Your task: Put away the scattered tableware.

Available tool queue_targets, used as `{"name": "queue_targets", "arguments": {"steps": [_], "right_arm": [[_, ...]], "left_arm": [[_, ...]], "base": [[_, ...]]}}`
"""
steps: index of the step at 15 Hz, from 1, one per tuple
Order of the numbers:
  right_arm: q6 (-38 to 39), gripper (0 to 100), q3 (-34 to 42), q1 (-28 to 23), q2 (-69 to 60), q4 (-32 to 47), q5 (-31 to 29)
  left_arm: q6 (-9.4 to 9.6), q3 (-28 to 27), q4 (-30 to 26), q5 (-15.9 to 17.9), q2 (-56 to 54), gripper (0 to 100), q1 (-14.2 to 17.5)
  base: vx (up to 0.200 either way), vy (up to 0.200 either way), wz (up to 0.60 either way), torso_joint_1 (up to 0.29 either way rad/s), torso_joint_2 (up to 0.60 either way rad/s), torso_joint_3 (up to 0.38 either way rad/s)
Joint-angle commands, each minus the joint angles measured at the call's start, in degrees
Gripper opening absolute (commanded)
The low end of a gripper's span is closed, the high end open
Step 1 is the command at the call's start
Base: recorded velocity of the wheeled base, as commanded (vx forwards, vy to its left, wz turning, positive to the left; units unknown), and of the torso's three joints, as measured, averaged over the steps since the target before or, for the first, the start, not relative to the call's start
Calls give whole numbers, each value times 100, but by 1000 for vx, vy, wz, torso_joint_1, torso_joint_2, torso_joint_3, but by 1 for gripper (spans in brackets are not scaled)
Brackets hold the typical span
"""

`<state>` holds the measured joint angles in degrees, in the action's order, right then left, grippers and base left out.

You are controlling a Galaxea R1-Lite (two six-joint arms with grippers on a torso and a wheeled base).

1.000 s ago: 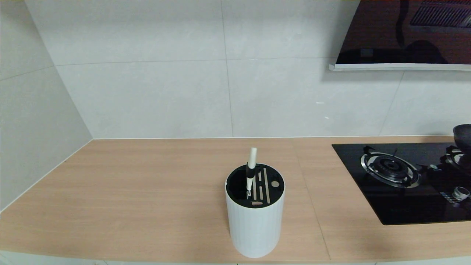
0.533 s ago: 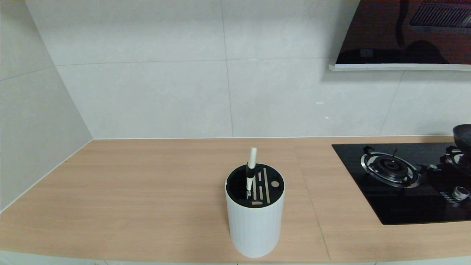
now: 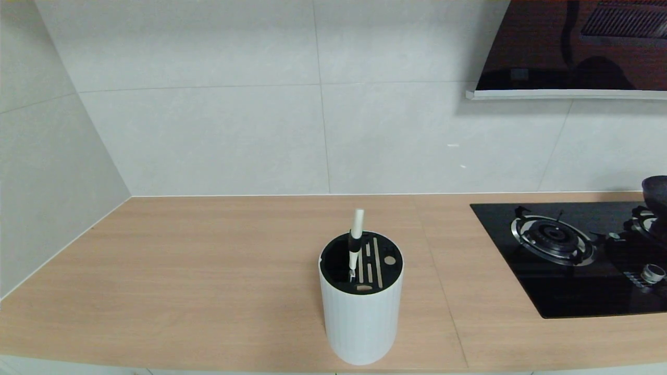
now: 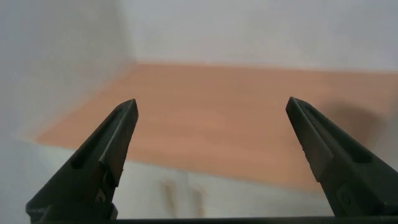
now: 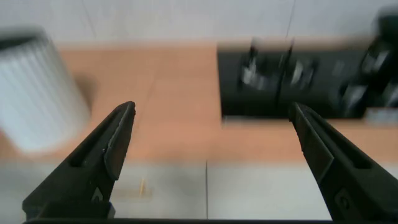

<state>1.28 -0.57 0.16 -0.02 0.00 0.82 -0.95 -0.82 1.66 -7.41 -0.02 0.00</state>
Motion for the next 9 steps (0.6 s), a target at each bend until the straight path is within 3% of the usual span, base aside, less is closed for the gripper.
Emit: {"name": "queue_targets", "arguments": {"steps": [1,9], "right_arm": [[4,100,49,2,2,0,6],[4,100,57,2,2,0,6]], "left_arm": [[-72,64,-43,416,2,100,0],[-89,73,-34,390,2,100,0]], "base": [[0,0,0,0,0,0],[0,0,0,0,0,0]]}}
